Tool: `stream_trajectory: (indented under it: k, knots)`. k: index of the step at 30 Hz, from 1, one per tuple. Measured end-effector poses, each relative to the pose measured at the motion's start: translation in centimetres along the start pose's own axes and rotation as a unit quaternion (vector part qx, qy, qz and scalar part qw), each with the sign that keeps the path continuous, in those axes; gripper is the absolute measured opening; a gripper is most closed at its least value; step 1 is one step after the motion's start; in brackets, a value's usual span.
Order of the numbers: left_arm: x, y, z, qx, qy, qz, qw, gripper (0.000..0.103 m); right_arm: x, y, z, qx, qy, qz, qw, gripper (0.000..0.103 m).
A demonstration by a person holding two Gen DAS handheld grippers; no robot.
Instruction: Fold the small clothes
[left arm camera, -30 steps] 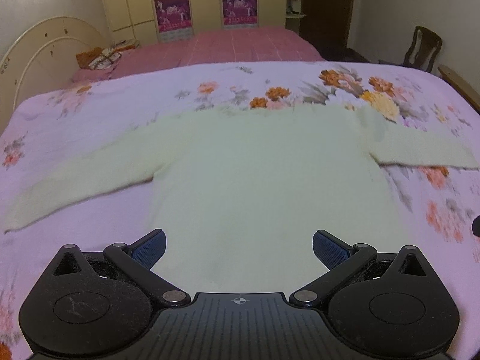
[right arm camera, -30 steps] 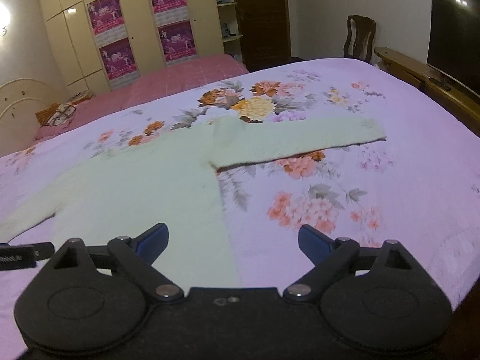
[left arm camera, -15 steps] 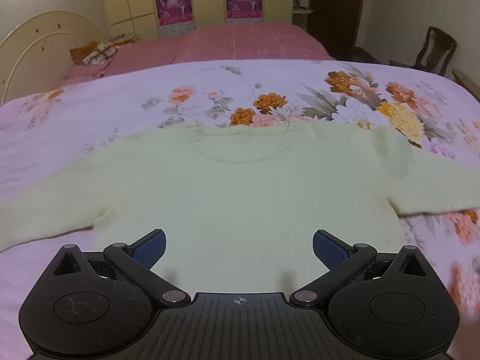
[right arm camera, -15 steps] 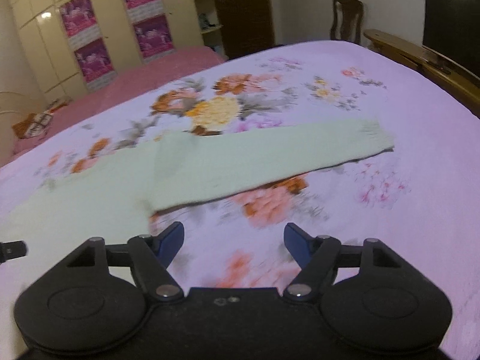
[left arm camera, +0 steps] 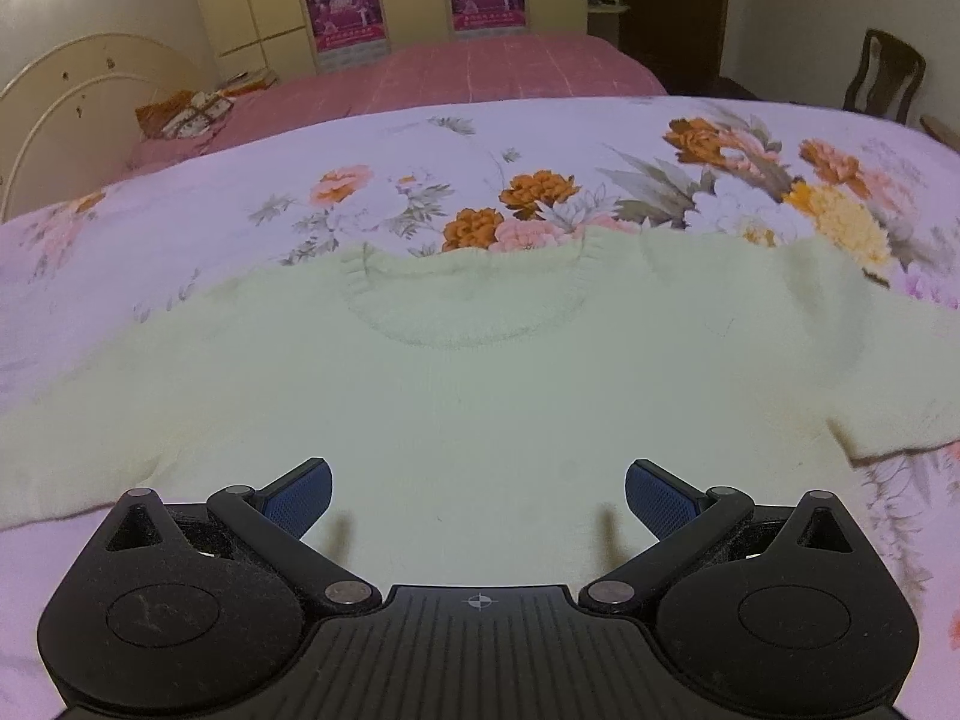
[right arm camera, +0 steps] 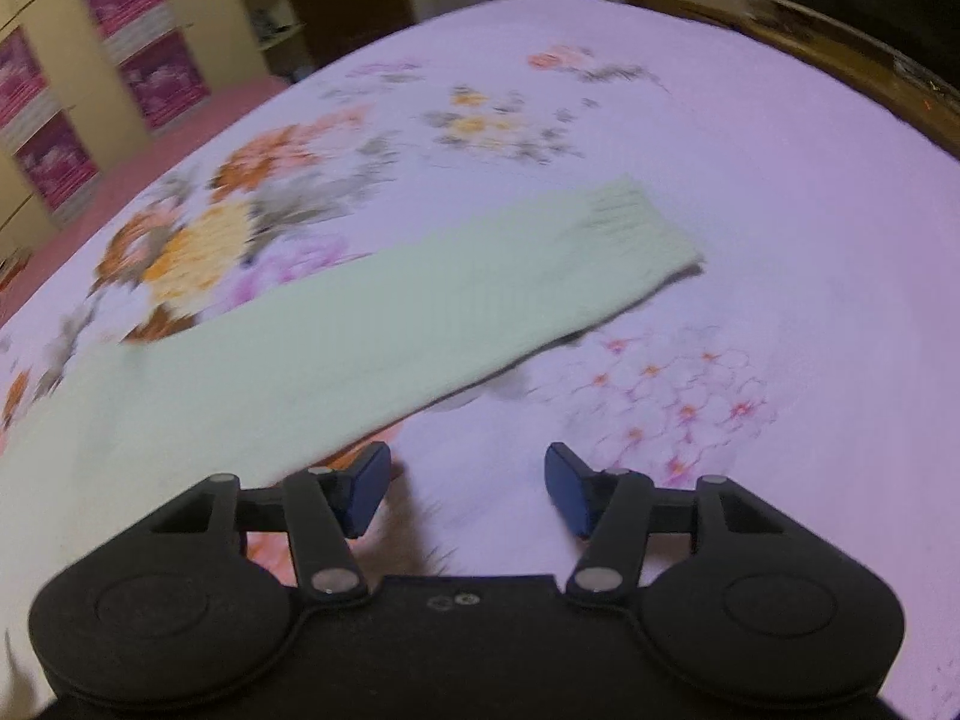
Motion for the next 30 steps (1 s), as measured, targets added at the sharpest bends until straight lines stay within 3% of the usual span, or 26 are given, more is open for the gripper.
stream_trajectory:
  k: [8,10,12,15,19,25,30]
  knots:
    - [0.5,-0.3,1.6,0.006,-0.016,-0.006,0.9998,0.103,3.1,1.9,2.2,-0.020,0.041,0.037,0.998,0.051]
    - [0.5,0.0,1.9,0.007,-0.017,0.001,0.9998,0.103,3.5,1.9,2.5,-0.026,0.052,0.034,0.998,0.045]
    - [0.5,0.2,2.1,0.007,-0.015,0.005,0.9998,0.103,3.8,2.0,2.9,-0.022,0.065,0.026,0.997,0.025]
    - [0.4,0.4,2.3,0.007,-0.010,0.008,0.9999,0.103,4.0,2.0,3.1,-0.011,0.075,0.023,0.997,0.006]
    - [0.6,0.1,1.9,-0.011,0.006,0.006,0.9999,0.103,4.0,1.6,2.5,0.007,0.093,0.017,0.996,0.005]
    - [1.6,-2.1,1.3,-0.033,-0.001,-0.035,0.9988,0.103,4.0,-3.0,-1.2,0.102,0.121,-0.026,0.987,0.005]
    - [2.1,-6.3,0.2,-0.041,0.004,-0.081,0.9959,0.103,1.7,-13.2,-4.7,0.208,0.120,-0.131,0.962,0.005]
Point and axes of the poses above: each gripper's, at about its wrist camera, not at the fingertips, and z roughly the way its jaws point, y to its right, x to its top, the point moved 1 cm from there along z, roughly the way its jaws point, and after that the axes turned 1 degree about -y, right-handed, at the moved point
